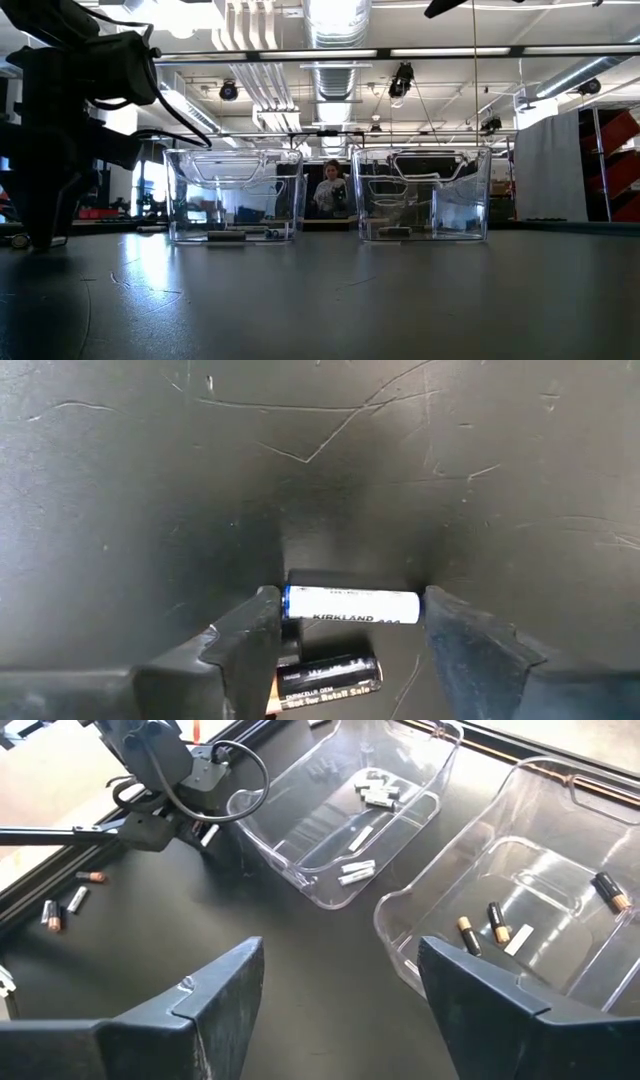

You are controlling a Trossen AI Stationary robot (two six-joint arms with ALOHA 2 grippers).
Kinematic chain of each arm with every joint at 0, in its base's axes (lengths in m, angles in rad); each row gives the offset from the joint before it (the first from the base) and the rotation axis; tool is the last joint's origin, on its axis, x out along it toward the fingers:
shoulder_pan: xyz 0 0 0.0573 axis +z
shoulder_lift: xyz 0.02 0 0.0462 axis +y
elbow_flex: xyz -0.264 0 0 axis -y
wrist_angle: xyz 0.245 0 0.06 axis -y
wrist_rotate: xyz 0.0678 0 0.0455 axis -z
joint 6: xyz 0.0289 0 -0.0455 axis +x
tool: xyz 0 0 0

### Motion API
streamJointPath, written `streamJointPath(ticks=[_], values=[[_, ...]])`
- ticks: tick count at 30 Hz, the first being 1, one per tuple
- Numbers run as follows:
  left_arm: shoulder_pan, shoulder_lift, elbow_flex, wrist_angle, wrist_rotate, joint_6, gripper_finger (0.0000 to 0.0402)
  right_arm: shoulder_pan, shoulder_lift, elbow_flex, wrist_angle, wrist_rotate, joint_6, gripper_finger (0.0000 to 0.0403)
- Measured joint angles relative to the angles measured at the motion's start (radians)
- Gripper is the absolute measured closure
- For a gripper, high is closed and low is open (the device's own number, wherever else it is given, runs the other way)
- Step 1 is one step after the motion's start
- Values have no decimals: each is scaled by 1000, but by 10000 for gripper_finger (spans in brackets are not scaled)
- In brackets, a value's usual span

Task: Sort batteries
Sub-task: Put the white battery into the left transparent bin

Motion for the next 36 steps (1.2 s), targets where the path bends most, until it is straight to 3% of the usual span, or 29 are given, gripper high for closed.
streamJointPath(ticks=[9,20,32,36], values=[[-1,15,1,9,-20,-10,219,-4,0,0,0,0,-7,138],[-61,-42,60,10,-26,-14,224,-8,-1,38,3,2,-30,148],[-95,-200,312,-173,-111,25,226,-50,-1,64,4,5,-101,143],[-97,-242,415,-170,-186,67,226,-56,-1,64,4,1,-121,144]])
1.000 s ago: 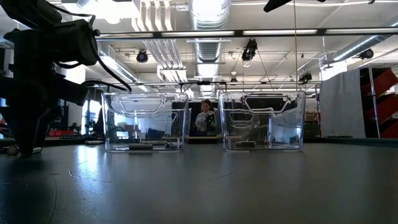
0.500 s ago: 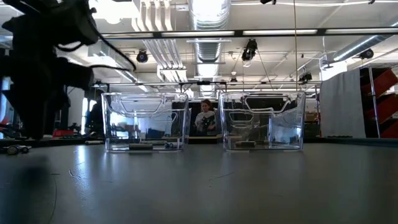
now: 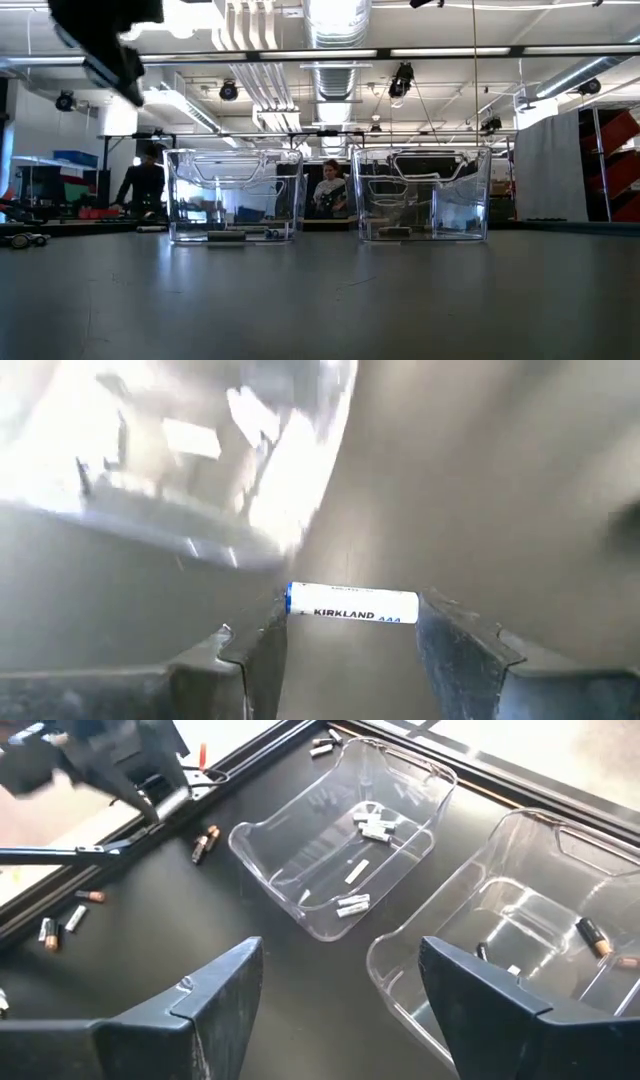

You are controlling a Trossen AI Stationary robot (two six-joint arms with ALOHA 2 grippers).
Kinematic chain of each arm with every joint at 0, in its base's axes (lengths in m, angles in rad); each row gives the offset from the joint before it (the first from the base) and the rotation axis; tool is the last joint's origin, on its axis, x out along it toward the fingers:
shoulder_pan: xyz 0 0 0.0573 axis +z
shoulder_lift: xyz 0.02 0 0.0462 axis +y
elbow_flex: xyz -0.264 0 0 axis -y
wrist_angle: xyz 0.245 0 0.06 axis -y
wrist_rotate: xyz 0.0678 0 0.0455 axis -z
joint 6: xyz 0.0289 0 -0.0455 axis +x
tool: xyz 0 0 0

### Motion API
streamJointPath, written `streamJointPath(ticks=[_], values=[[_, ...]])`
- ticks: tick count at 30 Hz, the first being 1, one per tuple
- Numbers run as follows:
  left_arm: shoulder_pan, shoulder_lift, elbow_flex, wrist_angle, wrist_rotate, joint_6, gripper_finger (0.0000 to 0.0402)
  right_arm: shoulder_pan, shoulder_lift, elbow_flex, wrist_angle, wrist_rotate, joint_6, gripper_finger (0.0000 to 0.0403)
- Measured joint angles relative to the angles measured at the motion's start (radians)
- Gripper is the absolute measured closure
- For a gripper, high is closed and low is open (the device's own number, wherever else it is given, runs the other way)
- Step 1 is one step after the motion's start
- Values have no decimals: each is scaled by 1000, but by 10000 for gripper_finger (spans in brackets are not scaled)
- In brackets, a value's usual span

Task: Sort batteries
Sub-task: Put the white battery into the left transparent bin

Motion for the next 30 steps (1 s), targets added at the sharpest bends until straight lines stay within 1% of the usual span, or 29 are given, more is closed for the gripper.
streamJointPath(ticks=[4,8,12,16,20,24,28,30], values=[[2,-11,65,88,-70,57,226,-6,0,0,0,-2,-8,138],[17,14,71,248,-73,110,226,-8,-1,0,12,-1,-11,136],[60,84,71,304,-72,152,226,-8,-1,0,89,-2,-74,144],[145,183,91,303,-69,180,226,-7,-8,1,165,-3,-153,151],[231,288,149,285,-45,203,226,10,-9,48,165,-5,-217,154],[301,397,202,214,-45,207,226,58,-9,84,161,-2,-283,150],[346,510,234,140,-42,215,226,117,-8,93,117,3,-279,144],[367,565,251,112,-14,216,226,147,-8,88,100,23,-256,141]])
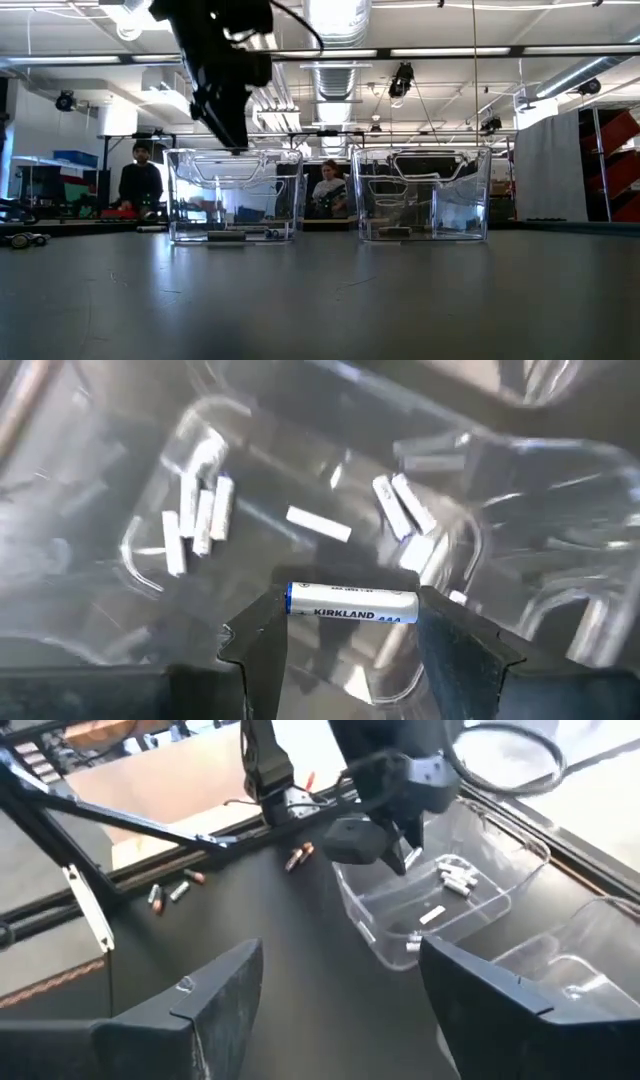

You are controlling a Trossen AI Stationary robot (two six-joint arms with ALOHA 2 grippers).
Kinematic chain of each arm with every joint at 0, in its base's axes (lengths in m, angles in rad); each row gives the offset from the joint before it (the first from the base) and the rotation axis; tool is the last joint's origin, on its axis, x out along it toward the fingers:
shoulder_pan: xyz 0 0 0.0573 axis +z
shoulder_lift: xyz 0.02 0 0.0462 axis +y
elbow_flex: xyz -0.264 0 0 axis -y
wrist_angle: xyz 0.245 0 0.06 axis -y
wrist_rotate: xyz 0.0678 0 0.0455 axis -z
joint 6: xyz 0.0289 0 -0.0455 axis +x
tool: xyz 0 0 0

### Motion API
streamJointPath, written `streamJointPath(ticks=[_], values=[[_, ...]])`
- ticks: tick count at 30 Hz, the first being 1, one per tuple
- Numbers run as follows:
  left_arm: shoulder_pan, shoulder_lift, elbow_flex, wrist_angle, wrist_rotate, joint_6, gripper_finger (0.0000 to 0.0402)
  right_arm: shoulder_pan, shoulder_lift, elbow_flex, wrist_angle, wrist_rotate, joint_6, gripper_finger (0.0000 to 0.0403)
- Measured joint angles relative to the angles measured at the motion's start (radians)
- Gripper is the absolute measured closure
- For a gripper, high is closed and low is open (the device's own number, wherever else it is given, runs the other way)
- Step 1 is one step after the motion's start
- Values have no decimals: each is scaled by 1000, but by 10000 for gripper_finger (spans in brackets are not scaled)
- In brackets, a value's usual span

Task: Sort batteries
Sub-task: Put the white battery into the left transparent bin

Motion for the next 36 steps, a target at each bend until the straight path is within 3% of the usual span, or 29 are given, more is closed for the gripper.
streamJointPath(ticks=[14,36], values=[[146,256,197,-116,57,-240,226,80,2,-36,-148,54,178,143],[196,368,127,-81,136,-369,226,83,7,-73,-160,57,176,146]])
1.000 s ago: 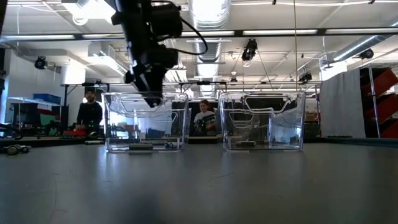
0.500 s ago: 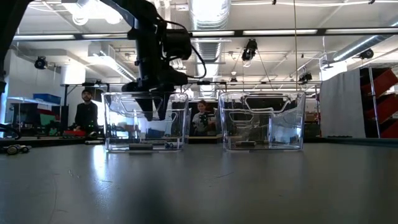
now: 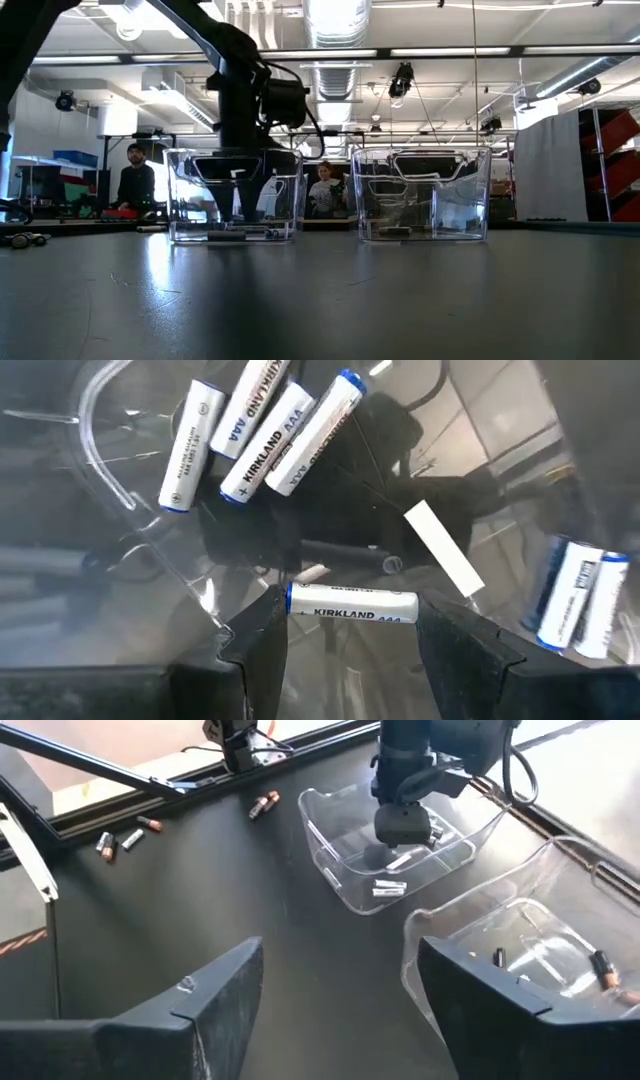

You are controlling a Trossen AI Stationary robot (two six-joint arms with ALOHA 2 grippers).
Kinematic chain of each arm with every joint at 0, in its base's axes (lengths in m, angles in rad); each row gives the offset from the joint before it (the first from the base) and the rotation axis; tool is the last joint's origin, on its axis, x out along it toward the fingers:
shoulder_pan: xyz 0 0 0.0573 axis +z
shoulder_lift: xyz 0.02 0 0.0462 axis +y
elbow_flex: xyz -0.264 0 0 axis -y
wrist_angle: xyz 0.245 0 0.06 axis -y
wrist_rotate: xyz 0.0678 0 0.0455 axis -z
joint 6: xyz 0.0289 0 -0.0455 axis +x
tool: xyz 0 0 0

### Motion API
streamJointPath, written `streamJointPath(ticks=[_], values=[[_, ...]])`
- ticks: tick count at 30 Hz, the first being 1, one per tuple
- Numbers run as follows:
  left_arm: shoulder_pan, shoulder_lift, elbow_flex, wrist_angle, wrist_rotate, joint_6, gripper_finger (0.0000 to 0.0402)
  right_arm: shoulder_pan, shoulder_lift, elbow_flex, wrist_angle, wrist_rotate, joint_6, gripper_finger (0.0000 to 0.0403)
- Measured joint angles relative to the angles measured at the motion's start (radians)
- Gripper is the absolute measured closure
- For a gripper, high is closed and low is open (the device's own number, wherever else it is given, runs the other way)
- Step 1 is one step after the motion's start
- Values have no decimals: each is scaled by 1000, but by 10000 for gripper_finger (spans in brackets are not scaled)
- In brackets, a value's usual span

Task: Sort batteries
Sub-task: Put the white battery into the left transparent bin, then put the black battery into the right transparent bin

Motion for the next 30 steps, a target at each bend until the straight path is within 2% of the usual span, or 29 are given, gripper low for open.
streamJointPath(ticks=[6,16,20,25,30], values=[[-3,31,3,17,41,15,218,39,13,-15,0,-2,61,148],[-13,-13,2,26,34,67,165,107,14,-28,-9,-2,142,129],[-48,-99,2,24,36,92,158,100,13,-29,-11,-1,130,123],[-147,-282,2,-18,34,101,157,82,13,-29,-11,0,129,115],[-265,-458,2,-173,-80,6,157,71,13,-29,-9,34,138,108]])
